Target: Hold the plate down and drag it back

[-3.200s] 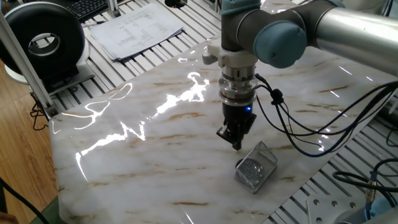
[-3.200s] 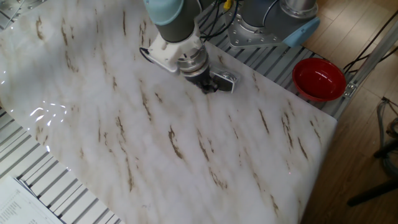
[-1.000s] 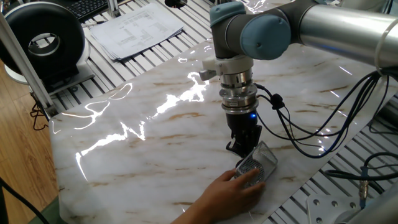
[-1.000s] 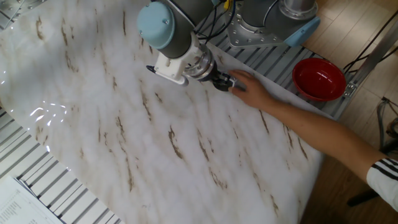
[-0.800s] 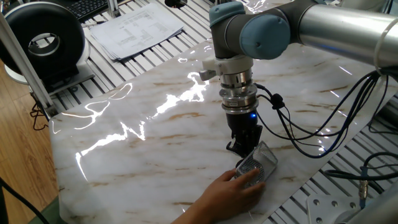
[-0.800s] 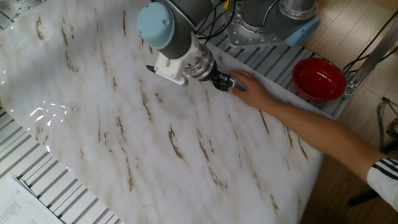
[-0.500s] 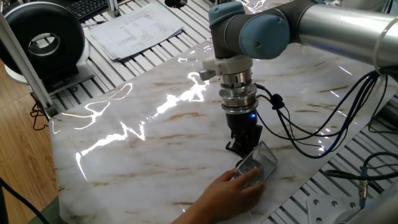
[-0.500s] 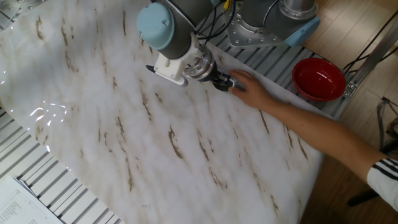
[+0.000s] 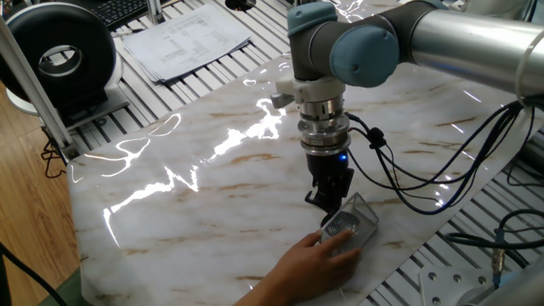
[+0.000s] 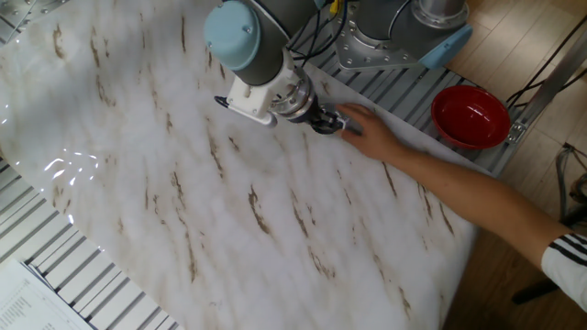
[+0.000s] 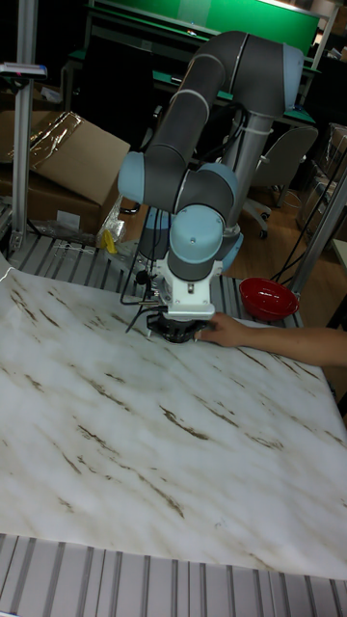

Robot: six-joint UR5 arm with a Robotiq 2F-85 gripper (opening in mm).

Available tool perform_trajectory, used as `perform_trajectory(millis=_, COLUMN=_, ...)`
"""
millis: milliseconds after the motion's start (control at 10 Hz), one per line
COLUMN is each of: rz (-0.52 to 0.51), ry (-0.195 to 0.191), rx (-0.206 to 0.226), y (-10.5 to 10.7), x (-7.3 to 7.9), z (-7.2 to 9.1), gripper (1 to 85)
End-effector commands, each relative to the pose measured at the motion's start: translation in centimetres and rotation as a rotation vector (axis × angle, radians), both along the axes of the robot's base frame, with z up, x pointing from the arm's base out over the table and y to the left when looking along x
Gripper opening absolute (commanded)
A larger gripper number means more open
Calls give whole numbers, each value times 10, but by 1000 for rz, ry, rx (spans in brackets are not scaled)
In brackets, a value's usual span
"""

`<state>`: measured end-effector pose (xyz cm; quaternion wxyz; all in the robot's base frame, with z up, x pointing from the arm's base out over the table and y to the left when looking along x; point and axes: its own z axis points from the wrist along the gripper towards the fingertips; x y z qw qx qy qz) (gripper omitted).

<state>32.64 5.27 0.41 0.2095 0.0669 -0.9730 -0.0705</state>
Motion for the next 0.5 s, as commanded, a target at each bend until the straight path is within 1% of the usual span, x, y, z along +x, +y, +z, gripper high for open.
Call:
perform_trajectory(millis=0, rz=0, ry=-32, rx=-5, y=1, x=11, z=3, gripper=13)
perform_trajectory(millis=100, rz=4, ry=-37, rx=-14, y=-1, x=14, z=6, gripper=13)
perform_trajectory(millis=300, rz=4, ry=-49, rx=-15, y=0, x=19, z=7, gripper=13)
perform_trajectory(millis=400, rz=5, ry=-65, rx=-27, y=-3, x=23, z=7, gripper=13)
